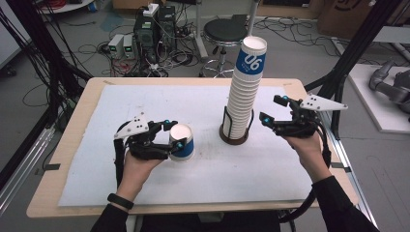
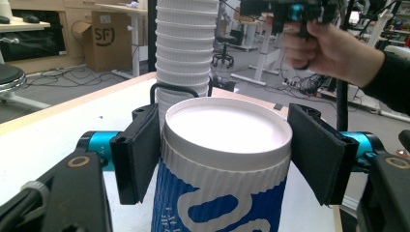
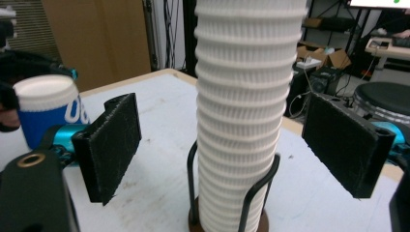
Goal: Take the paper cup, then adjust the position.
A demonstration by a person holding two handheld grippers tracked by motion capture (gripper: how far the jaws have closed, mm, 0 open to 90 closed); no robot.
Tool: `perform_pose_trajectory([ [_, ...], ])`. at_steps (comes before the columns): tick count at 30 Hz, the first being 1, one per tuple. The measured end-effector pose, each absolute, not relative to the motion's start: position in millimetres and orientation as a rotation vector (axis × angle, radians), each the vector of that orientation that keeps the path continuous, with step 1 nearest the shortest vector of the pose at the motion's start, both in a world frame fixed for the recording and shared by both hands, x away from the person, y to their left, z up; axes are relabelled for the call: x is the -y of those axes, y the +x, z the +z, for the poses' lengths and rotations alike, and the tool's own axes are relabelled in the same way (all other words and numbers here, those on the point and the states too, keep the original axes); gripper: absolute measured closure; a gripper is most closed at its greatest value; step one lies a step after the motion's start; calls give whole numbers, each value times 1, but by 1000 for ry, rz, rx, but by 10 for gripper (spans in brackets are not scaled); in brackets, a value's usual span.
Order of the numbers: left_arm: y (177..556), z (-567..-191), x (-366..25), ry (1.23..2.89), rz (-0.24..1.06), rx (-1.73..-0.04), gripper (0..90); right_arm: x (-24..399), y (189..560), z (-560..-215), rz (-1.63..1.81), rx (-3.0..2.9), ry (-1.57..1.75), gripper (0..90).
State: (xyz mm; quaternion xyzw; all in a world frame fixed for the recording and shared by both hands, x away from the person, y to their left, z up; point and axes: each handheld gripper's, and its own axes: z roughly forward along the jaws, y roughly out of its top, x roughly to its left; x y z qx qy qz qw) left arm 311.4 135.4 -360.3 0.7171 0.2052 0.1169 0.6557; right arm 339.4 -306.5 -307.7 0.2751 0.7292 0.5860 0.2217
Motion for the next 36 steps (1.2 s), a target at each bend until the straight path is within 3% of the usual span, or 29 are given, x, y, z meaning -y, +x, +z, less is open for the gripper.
perform_pose_trajectory([
  [14,317,-361,-128,1624,243,-448,298,309,315,-353,1625,-2014,784,142],
  [36,315,-360,-120,1603,191,-427,298,296,306,-368,1646,-2172,645,142],
])
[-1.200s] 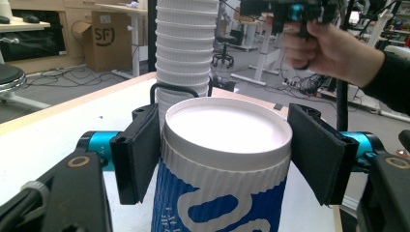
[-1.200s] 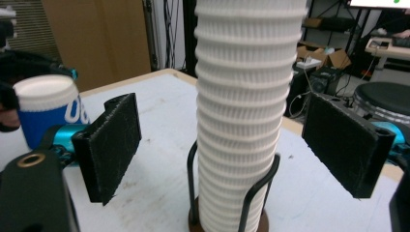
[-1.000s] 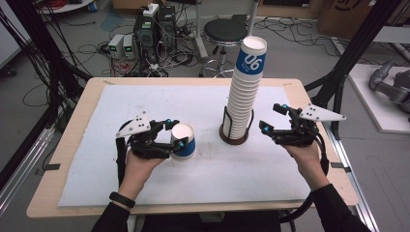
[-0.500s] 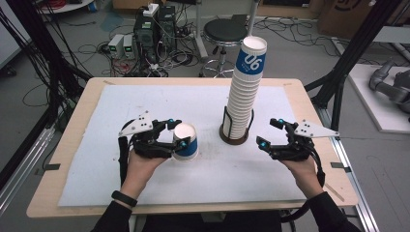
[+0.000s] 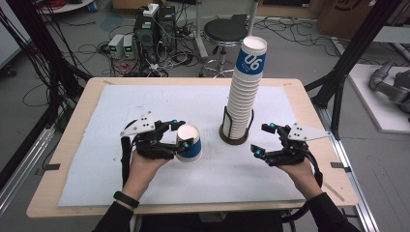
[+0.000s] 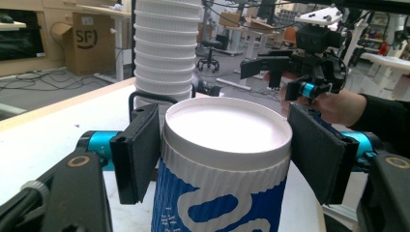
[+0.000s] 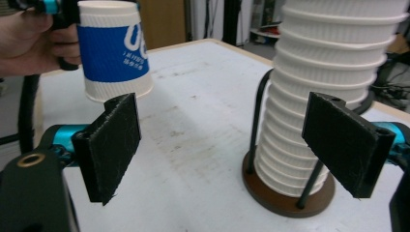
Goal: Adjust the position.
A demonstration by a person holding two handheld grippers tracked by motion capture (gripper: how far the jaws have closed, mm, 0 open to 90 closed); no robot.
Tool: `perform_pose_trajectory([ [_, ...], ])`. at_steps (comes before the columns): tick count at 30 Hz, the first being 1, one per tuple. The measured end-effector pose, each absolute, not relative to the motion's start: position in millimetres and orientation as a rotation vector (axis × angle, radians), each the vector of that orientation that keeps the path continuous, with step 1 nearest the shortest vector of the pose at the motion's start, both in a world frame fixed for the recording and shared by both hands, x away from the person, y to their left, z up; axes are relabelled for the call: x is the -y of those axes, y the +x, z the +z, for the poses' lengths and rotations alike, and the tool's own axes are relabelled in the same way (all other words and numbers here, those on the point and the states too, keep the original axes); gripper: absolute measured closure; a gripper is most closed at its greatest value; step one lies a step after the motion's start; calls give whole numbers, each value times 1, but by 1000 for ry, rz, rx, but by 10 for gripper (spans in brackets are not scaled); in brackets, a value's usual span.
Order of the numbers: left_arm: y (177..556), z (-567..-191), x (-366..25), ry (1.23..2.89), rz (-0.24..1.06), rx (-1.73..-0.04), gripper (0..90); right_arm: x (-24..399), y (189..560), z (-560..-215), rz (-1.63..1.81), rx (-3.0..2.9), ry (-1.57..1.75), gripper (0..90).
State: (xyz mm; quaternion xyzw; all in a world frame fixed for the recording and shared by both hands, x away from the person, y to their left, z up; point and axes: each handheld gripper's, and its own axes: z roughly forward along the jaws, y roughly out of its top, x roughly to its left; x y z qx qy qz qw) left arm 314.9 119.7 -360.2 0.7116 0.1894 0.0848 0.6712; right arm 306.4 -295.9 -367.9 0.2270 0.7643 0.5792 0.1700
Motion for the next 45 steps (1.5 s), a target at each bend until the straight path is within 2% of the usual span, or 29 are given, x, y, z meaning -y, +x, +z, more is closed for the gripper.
perform_pose_trajectory([
  [23,302,-363,-92,1568,86,-373,298,253,301,-378,1706,-2367,474,141],
  [45,295,-368,-68,1530,33,-312,299,213,293,-389,1773,-2462,443,140],
])
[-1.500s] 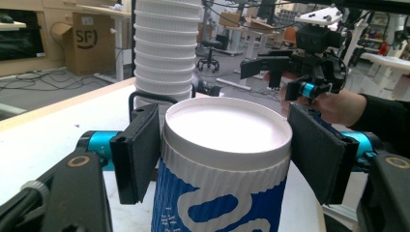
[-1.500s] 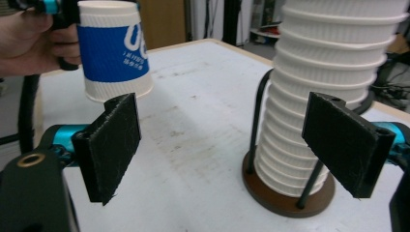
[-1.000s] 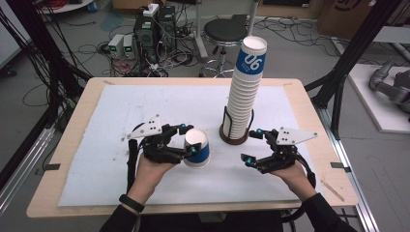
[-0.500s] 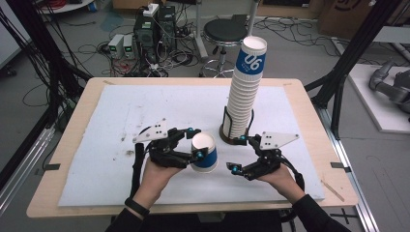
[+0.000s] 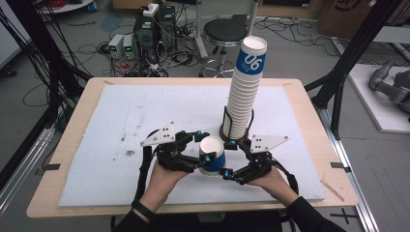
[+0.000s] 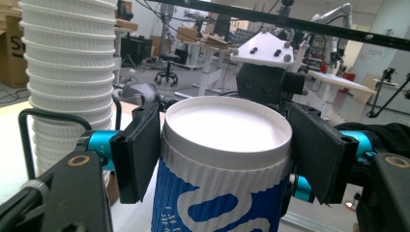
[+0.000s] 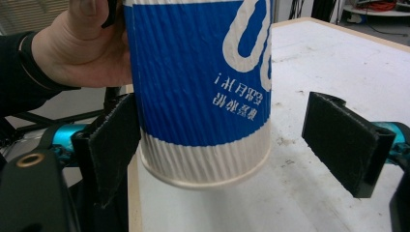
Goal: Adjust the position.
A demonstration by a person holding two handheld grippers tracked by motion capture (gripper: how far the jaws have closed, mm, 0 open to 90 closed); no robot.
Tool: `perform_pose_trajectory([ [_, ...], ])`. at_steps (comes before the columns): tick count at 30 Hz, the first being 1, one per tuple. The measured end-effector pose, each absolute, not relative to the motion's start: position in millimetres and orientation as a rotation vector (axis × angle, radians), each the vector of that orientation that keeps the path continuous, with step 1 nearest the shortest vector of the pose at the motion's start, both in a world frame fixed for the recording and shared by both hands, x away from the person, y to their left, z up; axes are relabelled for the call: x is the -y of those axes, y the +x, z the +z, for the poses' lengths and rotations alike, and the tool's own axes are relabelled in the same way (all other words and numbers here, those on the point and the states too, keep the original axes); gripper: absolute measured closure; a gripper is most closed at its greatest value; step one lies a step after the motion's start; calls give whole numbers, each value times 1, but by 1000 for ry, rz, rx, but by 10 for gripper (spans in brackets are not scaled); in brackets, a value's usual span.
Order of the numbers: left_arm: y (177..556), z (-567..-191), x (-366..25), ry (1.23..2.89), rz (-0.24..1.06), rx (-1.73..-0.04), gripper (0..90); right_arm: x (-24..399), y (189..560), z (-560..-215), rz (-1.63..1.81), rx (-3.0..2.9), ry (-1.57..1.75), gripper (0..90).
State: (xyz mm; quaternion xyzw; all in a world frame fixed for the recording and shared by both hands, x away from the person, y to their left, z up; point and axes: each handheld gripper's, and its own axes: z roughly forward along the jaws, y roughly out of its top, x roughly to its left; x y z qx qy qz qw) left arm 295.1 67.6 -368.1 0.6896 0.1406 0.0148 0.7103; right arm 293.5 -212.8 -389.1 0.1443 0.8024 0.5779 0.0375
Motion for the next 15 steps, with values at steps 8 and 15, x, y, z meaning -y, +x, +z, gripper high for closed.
perform_pose_trajectory([
  [8,295,-370,-62,1511,12,-296,299,204,291,-391,1769,-2510,406,141],
  [15,294,-370,-60,1514,1,-286,299,199,291,-393,1726,-2556,387,171],
])
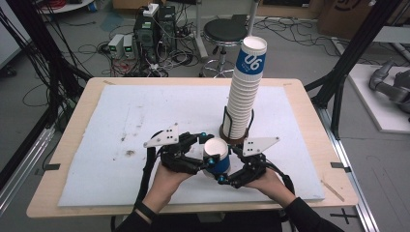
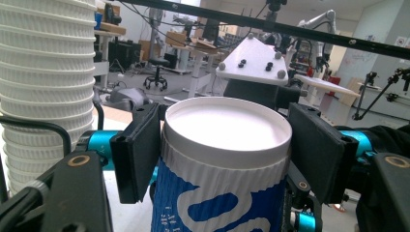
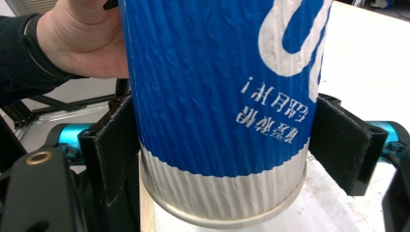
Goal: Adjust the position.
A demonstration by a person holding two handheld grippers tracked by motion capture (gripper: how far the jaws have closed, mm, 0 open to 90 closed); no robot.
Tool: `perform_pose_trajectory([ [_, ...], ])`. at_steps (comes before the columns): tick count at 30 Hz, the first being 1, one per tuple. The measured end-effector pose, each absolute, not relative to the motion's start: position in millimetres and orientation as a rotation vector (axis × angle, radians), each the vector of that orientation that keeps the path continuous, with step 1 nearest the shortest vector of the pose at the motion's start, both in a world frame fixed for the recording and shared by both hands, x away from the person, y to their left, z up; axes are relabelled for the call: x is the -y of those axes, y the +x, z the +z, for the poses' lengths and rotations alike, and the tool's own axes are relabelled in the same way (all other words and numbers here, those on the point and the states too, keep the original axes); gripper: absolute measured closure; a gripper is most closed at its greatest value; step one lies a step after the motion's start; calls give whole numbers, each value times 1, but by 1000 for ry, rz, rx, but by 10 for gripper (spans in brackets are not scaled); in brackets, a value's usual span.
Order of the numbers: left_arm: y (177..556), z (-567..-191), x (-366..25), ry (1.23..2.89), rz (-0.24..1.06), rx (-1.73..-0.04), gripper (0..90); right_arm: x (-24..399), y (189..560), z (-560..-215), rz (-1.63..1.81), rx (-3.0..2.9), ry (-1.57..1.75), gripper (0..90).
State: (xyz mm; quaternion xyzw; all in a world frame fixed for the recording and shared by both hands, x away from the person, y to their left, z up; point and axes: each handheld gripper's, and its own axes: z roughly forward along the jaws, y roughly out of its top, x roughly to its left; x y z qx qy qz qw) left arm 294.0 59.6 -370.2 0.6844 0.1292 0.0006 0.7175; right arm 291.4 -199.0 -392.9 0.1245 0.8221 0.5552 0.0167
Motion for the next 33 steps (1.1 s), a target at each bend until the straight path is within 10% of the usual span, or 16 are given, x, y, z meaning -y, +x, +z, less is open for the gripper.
perform_pose_trajectory([
  [33,300,-347,-64,1865,-11,-276,286,202,293,-392,1651,-2609,315,244],
])
